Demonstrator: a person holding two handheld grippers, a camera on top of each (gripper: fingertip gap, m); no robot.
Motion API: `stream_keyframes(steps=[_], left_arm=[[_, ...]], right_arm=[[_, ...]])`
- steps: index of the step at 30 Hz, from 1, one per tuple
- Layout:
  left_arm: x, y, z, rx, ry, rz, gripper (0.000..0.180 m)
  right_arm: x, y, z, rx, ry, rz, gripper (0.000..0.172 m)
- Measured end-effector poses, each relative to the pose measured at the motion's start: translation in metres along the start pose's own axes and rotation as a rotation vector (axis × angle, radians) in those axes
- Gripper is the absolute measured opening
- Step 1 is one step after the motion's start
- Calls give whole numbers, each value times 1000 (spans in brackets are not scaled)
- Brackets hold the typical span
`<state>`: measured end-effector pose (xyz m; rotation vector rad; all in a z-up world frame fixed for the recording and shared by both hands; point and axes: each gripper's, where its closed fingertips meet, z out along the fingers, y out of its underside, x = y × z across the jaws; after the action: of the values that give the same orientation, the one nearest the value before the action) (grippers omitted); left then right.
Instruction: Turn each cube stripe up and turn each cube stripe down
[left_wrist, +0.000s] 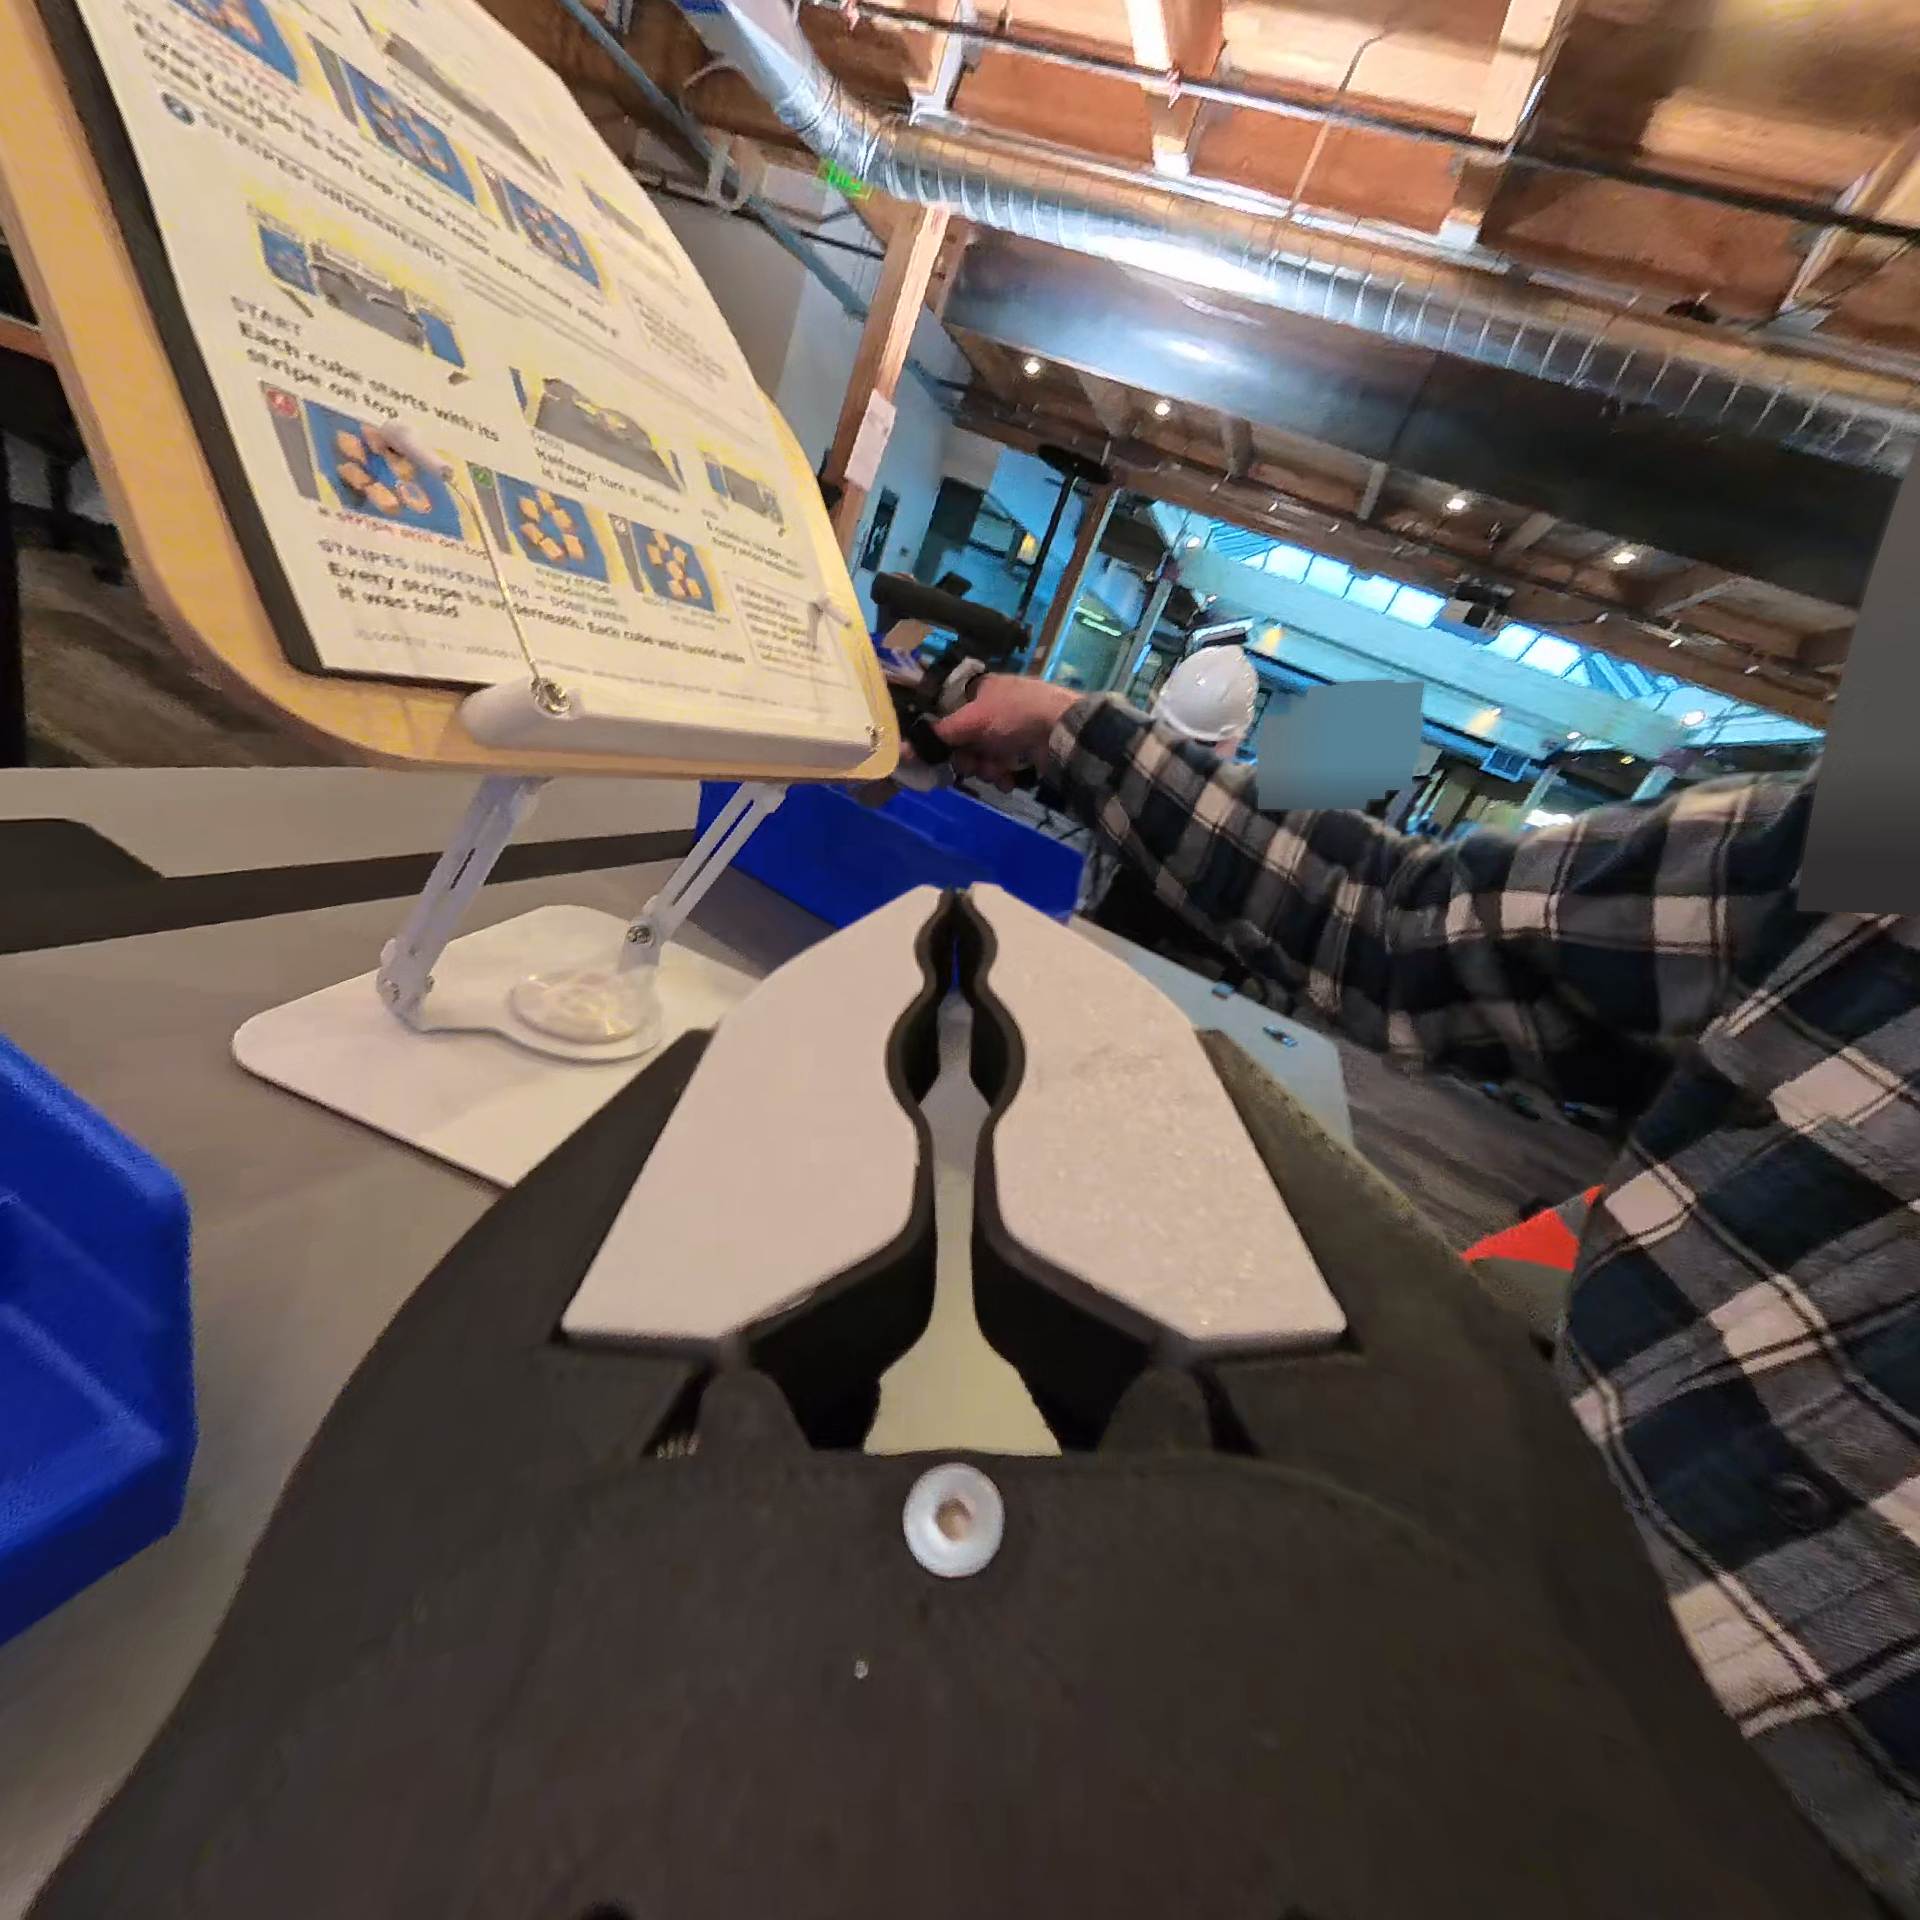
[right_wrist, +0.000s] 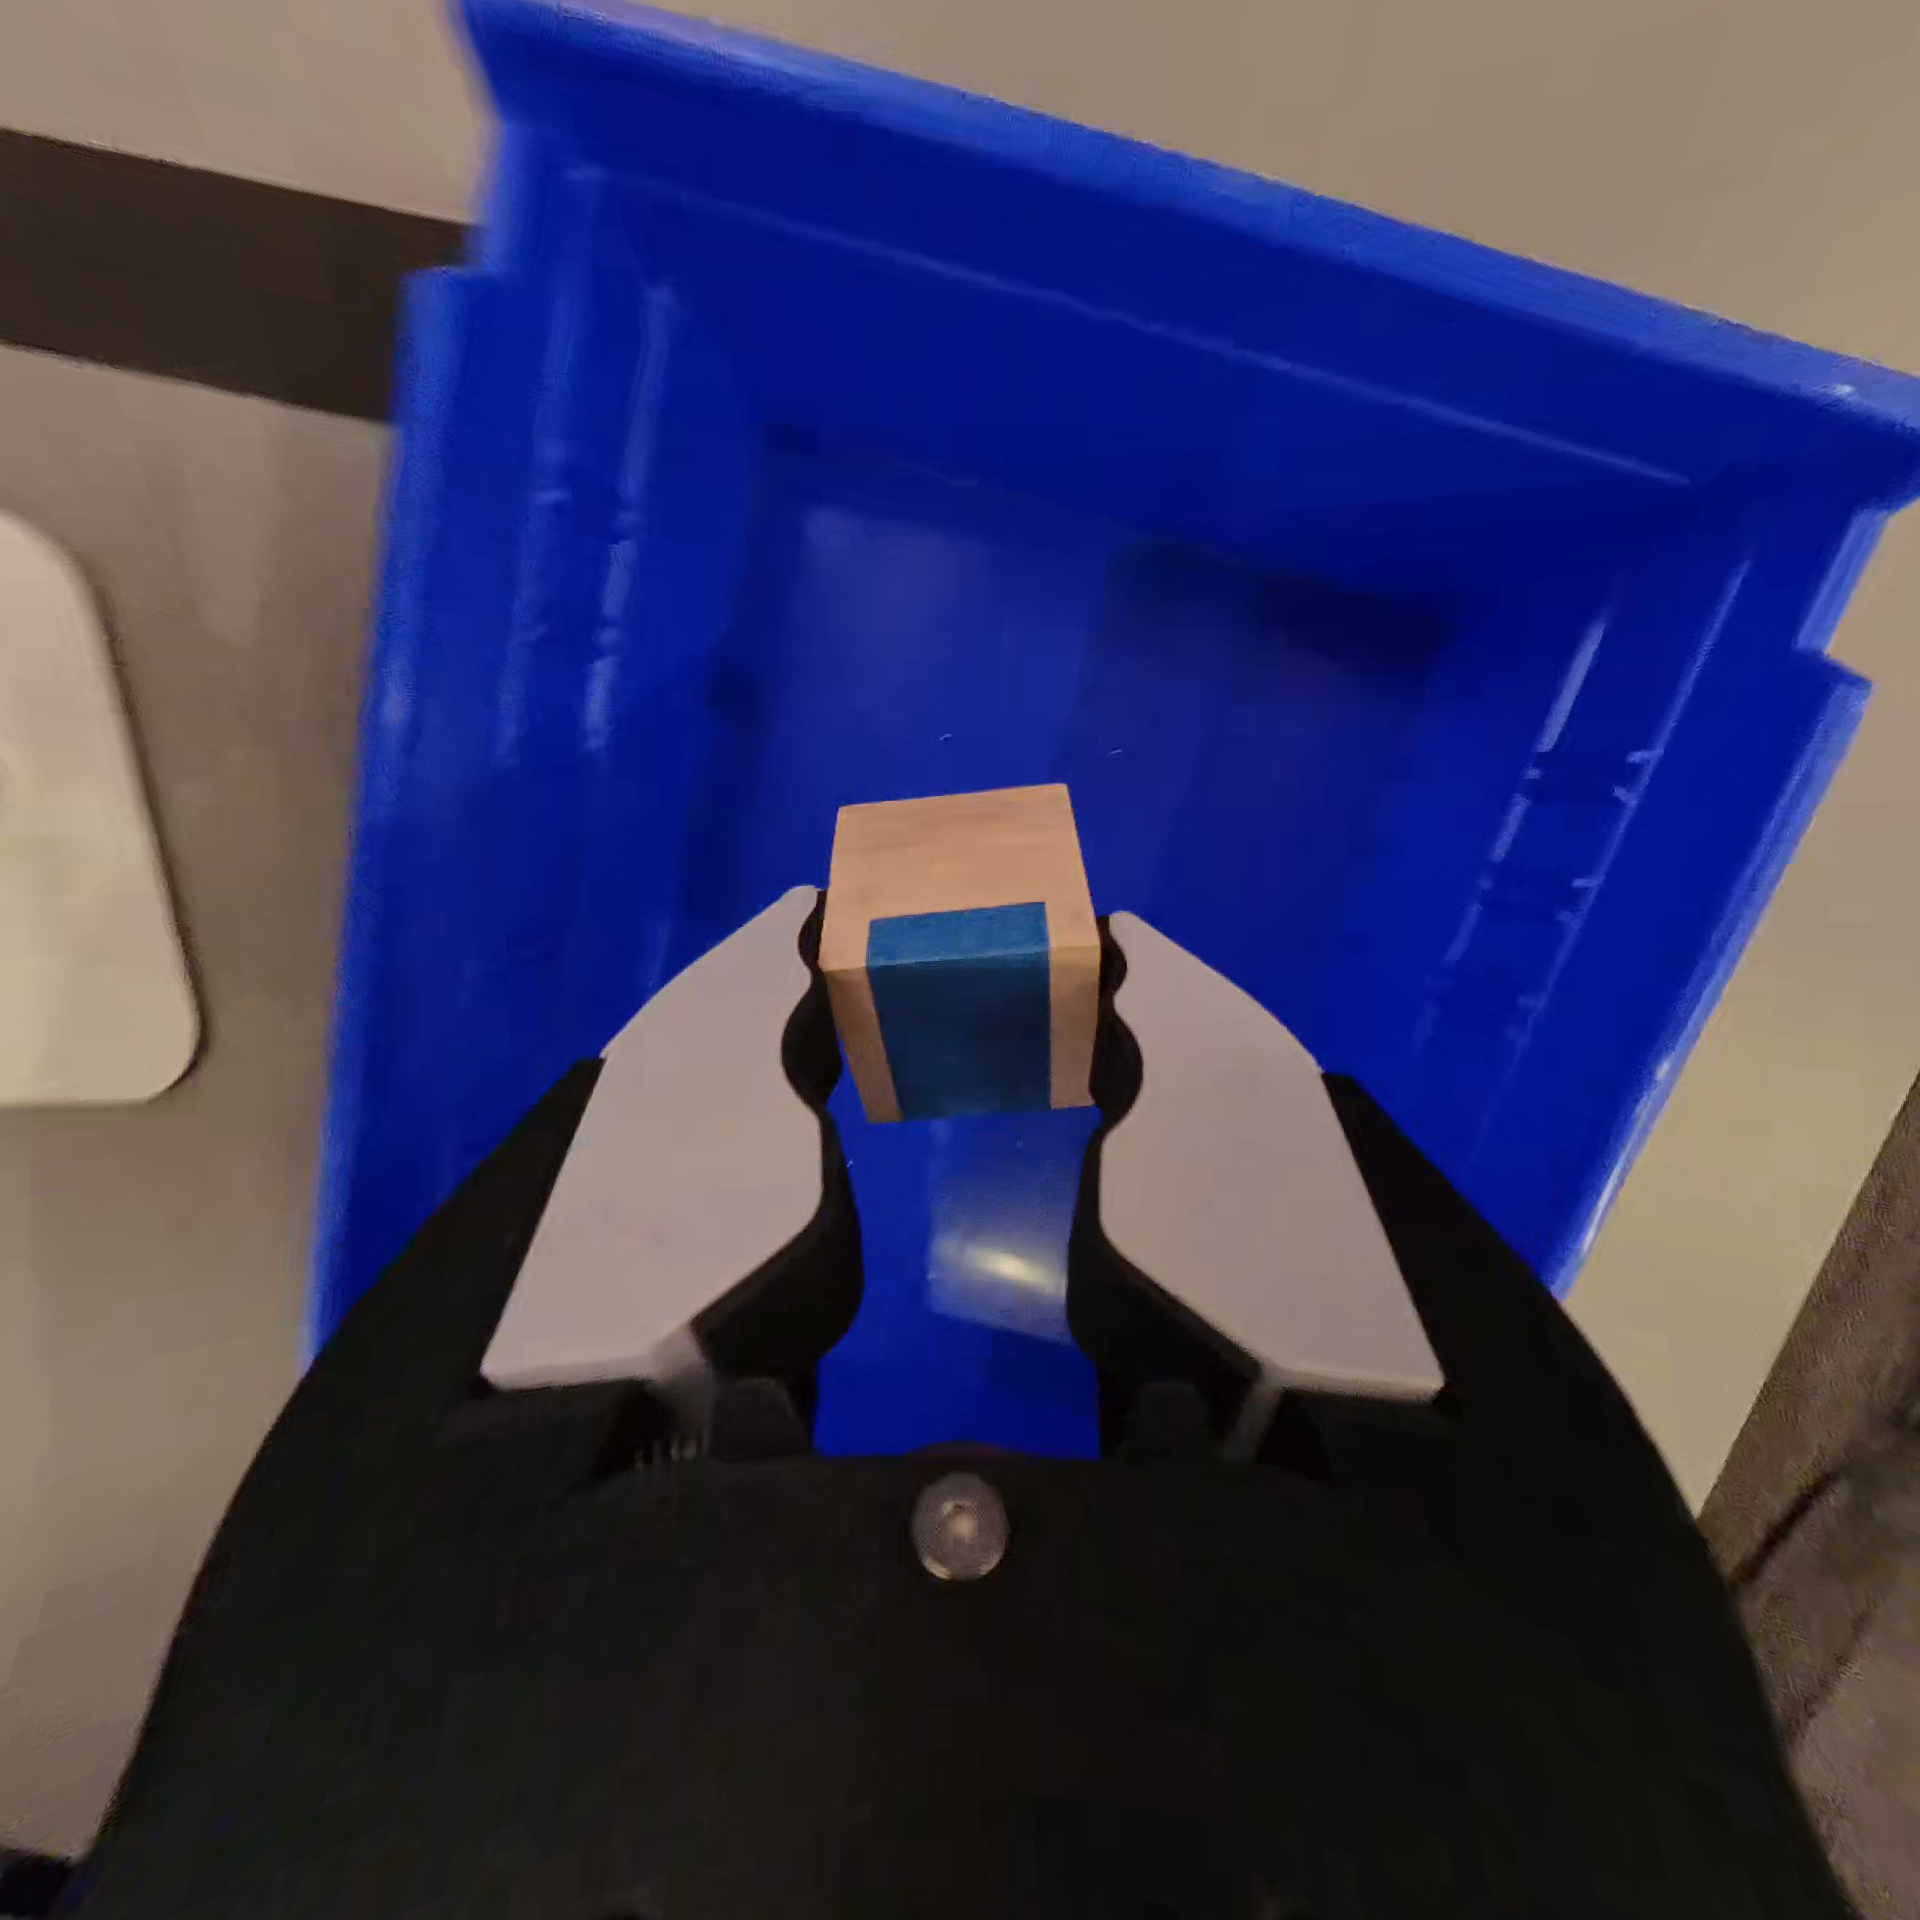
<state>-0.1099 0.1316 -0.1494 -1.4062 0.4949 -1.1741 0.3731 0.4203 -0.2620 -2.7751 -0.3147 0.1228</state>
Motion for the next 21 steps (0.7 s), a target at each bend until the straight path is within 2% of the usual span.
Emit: stream_keyframes(steps=[8, 14, 17, 21], left_arm=[[-12, -4, -18, 6, -50, 2, 0], [-15, -4, -21, -5, -68, 18, 4], [-20, -6, -24, -22, -115, 37, 13], [-33, -17, -38, -82, -229, 103, 27]], right_arm=[[46, 2, 52, -211, 132, 116, 48], [62, 8, 72, -257, 181, 163, 49], [62, 5, 69, -240, 184, 172, 74], [51, -20, 34, -99, 221, 76, 75]])
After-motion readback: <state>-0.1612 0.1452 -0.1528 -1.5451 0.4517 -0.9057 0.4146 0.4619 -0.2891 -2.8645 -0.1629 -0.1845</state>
